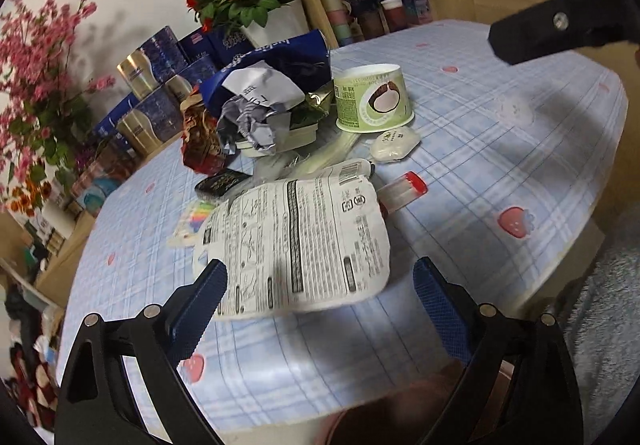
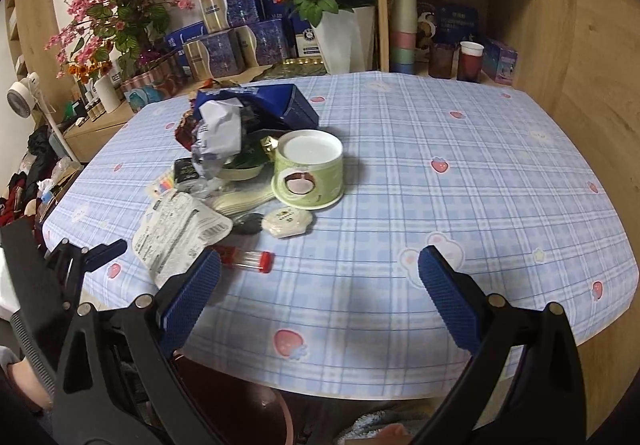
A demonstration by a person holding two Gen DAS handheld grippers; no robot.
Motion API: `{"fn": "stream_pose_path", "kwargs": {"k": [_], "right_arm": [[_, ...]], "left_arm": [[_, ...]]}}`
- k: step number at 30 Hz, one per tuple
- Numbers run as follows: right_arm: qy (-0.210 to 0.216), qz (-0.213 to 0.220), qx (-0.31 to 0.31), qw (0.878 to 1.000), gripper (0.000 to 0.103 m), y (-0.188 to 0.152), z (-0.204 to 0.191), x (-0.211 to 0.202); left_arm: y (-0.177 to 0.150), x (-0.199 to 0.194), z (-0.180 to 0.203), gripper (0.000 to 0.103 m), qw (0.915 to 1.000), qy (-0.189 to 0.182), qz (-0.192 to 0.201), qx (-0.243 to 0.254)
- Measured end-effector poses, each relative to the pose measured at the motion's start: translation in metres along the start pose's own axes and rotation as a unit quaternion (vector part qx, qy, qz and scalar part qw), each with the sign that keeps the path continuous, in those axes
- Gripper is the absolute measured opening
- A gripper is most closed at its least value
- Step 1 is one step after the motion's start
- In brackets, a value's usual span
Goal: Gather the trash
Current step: 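Reach the left tool to the white printed packet and grasp it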
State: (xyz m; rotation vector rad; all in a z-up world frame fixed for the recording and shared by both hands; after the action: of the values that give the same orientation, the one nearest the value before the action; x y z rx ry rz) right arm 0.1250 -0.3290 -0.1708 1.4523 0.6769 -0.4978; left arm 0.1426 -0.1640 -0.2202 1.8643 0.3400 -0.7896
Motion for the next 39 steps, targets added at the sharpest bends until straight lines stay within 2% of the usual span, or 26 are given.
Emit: {"fn": "stream_pose_path", "kwargs": {"k": [4, 6, 8, 9, 11, 13, 17, 19, 22, 25, 28, 34, 39], "right_arm": [[-0.001, -0.006, 0.006, 1.000, 0.097, -0.002, 0.009, 0.005], [-0.002, -0.007, 0.007, 1.000, 0.097, -0.003, 0.011, 0.007], [-0.002, -0.010, 0.008, 1.000, 0.097, -0.004, 0.011, 0.010], [-0.002, -0.011, 0.008, 1.000, 0.097, -0.004, 0.010, 0.011], [-0.002, -0.011, 0.003, 1.000, 0.097, -0.005, 0.008, 0.011], [-0.002, -0.010, -0.003, 1.000, 0.097, -0.004, 0.005, 0.011], [0.000, -0.009, -0.006, 1.000, 0.097, -0.001, -0.001, 0.009], [0.003, -0.008, -0.006, 1.000, 0.097, 0.001, -0.004, 0.008], [0.008, -0.005, -0.012, 1.000, 0.097, 0.003, -0.012, 0.006], [0.011, -0.004, -0.017, 1.000, 0.097, 0.004, -0.018, 0.004], [0.014, -0.005, -0.020, 1.000, 0.097, 0.004, -0.024, 0.003], [0.017, -0.009, -0.028, 0.999, 0.097, 0.005, -0.031, 0.004], [0.016, -0.012, -0.032, 0.999, 0.097, 0.005, -0.034, 0.006]], "left_arm": [[0.004, 0.017, -0.005, 0.089, 0.9999, 0.001, -0.014, 0.001], [0.004, 0.019, -0.011, 0.078, 0.9996, -0.010, -0.024, -0.011], [0.005, 0.023, -0.019, 0.052, 0.9985, -0.023, -0.041, -0.029], [0.004, 0.024, -0.024, 0.049, 0.9978, -0.025, -0.048, -0.038], [0.005, 0.017, -0.034, 0.030, 0.9975, -0.030, -0.041, -0.050], [0.007, 0.006, -0.045, 0.022, 0.9970, -0.037, -0.028, -0.061], [0.021, -0.028, -0.086, 0.011, 0.9911, -0.057, 0.003, -0.121], [0.028, -0.041, -0.109, 0.008, 0.9852, -0.067, 0.013, -0.157], [0.035, -0.057, -0.148, 0.004, 0.9714, -0.082, 0.017, -0.222], [0.034, -0.065, -0.186, 0.001, 0.9516, -0.095, 0.003, -0.292], [0.025, -0.069, -0.206, 0.001, 0.9380, -0.098, -0.009, -0.332], [0.015, -0.071, -0.212, 0.002, 0.9376, -0.091, -0.005, -0.336], [0.005, -0.051, -0.202, 0.003, 0.9383, -0.096, -0.027, -0.331]]}}
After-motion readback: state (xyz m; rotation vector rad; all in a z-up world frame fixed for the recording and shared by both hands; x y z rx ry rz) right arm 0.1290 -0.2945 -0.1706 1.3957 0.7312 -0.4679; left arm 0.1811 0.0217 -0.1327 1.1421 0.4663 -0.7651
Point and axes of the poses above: each gripper's, at about its wrist camera, not at the fingertips, and x roughly the way its jaws point, z to its right, y to its top, the point moved 3 cm from there along x, roughly the way its jaws point, and after that the axes turned 10 degrees about -x, right-handed, at the moved point
